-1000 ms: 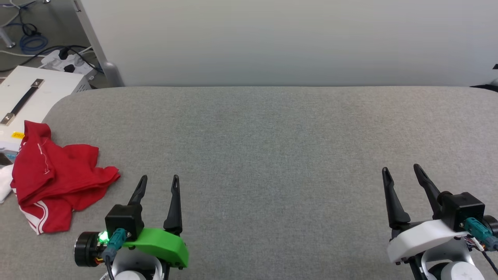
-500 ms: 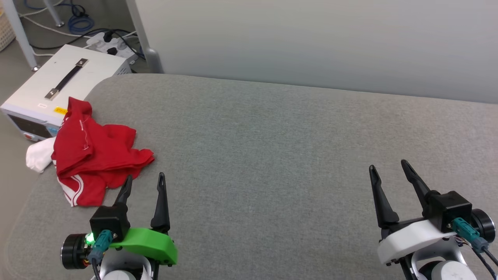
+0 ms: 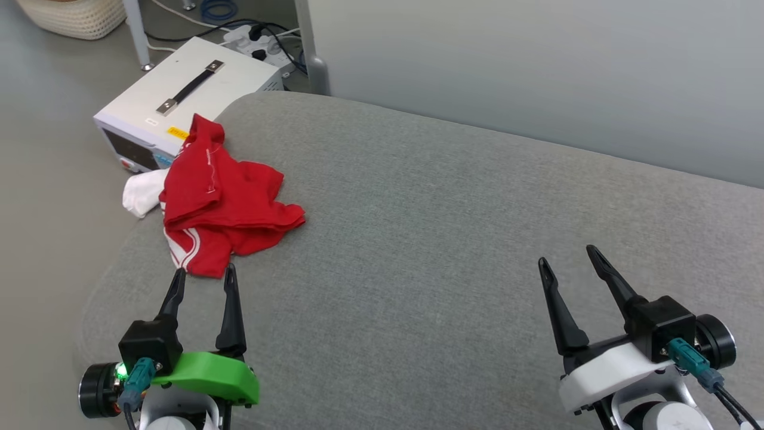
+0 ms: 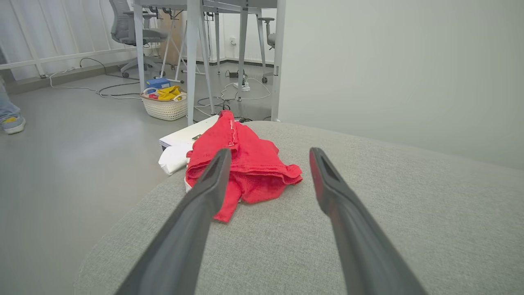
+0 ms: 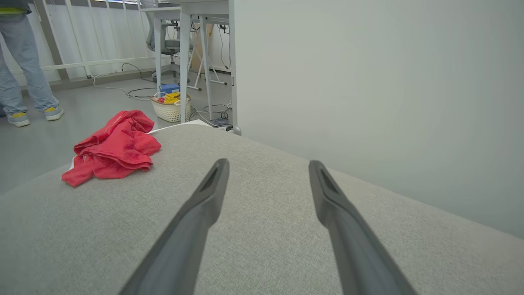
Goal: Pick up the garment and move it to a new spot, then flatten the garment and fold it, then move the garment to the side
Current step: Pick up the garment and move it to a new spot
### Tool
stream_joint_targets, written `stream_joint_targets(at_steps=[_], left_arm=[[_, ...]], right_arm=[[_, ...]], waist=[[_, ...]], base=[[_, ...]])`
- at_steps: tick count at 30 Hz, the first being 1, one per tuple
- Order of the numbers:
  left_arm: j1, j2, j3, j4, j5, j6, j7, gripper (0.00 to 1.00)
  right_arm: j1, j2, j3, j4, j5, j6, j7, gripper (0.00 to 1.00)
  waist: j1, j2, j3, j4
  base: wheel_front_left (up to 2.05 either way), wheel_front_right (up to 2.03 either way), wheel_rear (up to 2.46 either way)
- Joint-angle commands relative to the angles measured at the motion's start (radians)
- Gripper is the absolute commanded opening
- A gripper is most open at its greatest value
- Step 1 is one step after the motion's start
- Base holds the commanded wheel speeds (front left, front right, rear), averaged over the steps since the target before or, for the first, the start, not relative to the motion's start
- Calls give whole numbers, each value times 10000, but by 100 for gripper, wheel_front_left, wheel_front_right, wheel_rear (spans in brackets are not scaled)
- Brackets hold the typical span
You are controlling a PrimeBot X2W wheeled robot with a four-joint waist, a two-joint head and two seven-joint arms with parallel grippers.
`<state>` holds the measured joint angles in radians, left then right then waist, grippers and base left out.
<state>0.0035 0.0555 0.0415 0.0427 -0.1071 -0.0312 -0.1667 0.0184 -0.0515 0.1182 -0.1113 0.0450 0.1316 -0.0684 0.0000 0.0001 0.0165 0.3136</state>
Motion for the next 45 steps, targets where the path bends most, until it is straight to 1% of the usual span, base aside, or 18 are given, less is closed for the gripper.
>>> stream_joint_targets(at_steps=[1,11,32,36,41,45], left_arm=[[23,-35,54,-31,-109,-44,-101,100],[165,-40,194,-28,-252,-101,-308,100],[62,-49,252,167,-372,-213,-761,100],[-14,-51,291,247,-371,-251,-844,100],[-308,-49,304,328,-324,-452,-949,100],[-881,97,213,639,-356,-669,-950,100]], right_arm=[[-83,-53,82,-81,-27,-6,-107,100],[-107,-35,284,-139,340,-7,-221,100],[-189,5,468,-242,723,-9,-403,100],[-217,6,508,-300,699,-9,-397,100],[-261,7,500,-443,608,-9,-321,100],[-382,-28,401,-604,501,-9,-155,100]], waist=[[0,-1,23,523],[0,-1,-24,1279],[0,-1,65,2270],[0,-1,130,2406],[0,-1,320,2487],[0,-1,612,2204]], base=[[0,0,0],[0,0,0],[0,0,0],[0,0,0],[0,0,0],[0,0,0]])
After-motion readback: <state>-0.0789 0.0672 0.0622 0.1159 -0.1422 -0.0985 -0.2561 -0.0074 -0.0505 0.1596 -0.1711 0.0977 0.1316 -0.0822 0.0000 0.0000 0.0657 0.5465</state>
